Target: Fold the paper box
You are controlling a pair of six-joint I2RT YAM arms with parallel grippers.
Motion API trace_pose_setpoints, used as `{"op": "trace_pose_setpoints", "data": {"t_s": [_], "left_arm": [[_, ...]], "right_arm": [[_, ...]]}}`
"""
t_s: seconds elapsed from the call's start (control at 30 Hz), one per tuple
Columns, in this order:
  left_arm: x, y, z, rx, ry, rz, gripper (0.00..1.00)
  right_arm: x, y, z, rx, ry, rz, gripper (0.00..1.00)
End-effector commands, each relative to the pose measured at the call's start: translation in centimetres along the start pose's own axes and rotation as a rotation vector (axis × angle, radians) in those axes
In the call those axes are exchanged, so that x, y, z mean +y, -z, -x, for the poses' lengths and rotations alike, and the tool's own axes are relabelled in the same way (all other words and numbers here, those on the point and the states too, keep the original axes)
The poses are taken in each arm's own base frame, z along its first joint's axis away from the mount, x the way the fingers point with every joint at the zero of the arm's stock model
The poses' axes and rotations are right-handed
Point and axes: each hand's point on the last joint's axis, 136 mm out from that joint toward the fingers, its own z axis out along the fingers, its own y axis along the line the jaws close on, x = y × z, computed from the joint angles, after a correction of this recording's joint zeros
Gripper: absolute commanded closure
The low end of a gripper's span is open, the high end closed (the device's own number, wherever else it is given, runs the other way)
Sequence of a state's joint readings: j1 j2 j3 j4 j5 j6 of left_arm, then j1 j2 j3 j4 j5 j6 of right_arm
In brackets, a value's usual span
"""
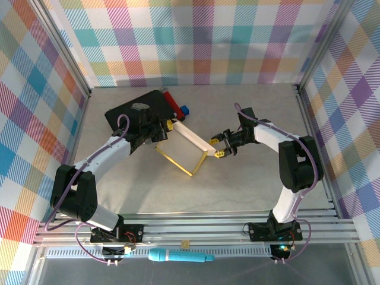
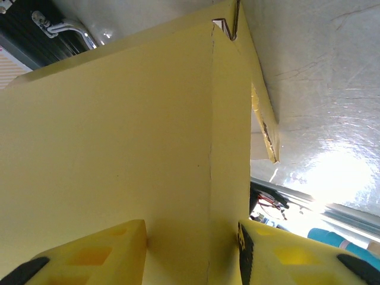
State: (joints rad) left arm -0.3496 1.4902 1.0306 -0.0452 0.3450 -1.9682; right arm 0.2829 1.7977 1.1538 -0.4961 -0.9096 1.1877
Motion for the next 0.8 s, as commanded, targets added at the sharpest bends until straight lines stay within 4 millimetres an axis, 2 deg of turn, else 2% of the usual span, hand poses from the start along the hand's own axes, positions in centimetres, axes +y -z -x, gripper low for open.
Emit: {"op": "trace_pose_setpoints", "data": {"t_s": [0.0,0.4,0.77], "left_arm": [[-0.6,0.8,-1.7,0.045,-0.01,-0.022,1.0],[-0.5,0.5,-1.9,0.049,-0.008,-0.023,1.0],[-0.6,0.4,-1.8,0.047,-0.005,-0.025,1.0]], "right_arm": [[1.1,0.2,-0.5,-0.001,0.005,0.043,0.56],[2.2,0.3,0.6,-0.065,-0.093,0.099,0.65],[2.6,0.8,0.8,-0.111,-0.126,0.099,0.79]]}}
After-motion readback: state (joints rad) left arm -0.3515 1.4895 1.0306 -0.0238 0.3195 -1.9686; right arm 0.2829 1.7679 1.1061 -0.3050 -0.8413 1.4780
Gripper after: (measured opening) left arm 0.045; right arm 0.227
